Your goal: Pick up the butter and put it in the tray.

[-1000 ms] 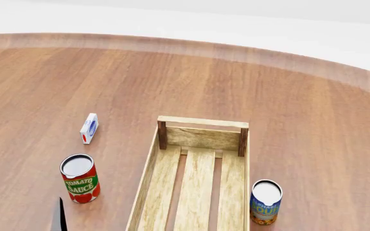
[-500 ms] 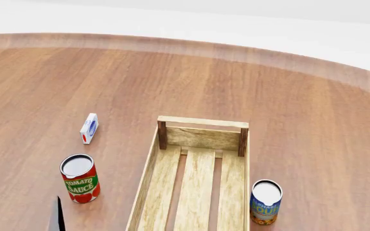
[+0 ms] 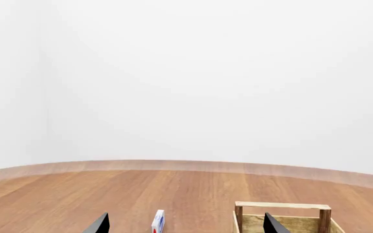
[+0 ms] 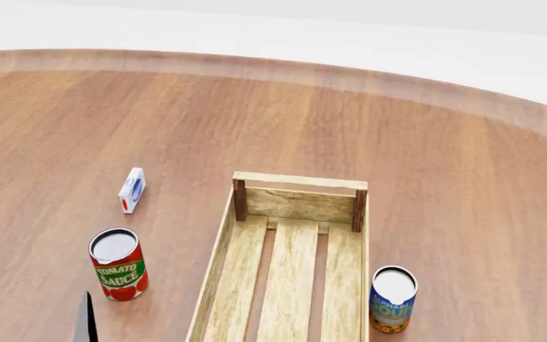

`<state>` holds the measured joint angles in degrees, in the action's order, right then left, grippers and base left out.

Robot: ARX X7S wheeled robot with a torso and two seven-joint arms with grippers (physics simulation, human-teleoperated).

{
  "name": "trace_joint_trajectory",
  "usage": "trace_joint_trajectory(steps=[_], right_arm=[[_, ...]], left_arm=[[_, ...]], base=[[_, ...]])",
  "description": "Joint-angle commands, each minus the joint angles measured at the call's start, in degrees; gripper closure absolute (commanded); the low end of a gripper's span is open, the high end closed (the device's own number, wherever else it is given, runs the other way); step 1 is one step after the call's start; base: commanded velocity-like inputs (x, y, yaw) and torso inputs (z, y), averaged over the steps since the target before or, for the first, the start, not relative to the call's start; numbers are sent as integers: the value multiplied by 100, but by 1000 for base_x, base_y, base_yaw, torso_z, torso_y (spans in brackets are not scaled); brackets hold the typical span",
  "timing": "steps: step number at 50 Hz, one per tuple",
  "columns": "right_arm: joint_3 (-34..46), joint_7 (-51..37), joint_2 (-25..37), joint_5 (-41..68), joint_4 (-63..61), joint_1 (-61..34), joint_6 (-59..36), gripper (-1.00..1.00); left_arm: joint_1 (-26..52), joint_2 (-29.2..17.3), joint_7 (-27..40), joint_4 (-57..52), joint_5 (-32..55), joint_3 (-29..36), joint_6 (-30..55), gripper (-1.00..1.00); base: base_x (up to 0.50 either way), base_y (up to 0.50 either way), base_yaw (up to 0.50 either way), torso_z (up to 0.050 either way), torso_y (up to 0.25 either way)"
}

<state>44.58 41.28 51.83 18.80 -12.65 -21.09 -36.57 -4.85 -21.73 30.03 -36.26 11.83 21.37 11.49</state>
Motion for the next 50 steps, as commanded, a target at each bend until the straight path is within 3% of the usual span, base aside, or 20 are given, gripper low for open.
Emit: trace_joint_trajectory(steps=[1, 32, 50], right_arm=[[-146, 219, -68, -98, -6, 69, 174, 100], [-663, 203, 527, 490, -1613, -470, -890, 100], [-2224, -228, 625, 2094, -2374, -688, -1080, 100]], left_arm=[[36, 111, -137, 68, -145, -142, -32, -100], [28, 26, -62, -195, -17, -187, 98, -100], [11, -23, -10, -384, 48, -207, 164, -100]], base=[[0, 0, 0, 0, 0], [0, 0, 0, 0, 0], [0, 0, 0, 0, 1]])
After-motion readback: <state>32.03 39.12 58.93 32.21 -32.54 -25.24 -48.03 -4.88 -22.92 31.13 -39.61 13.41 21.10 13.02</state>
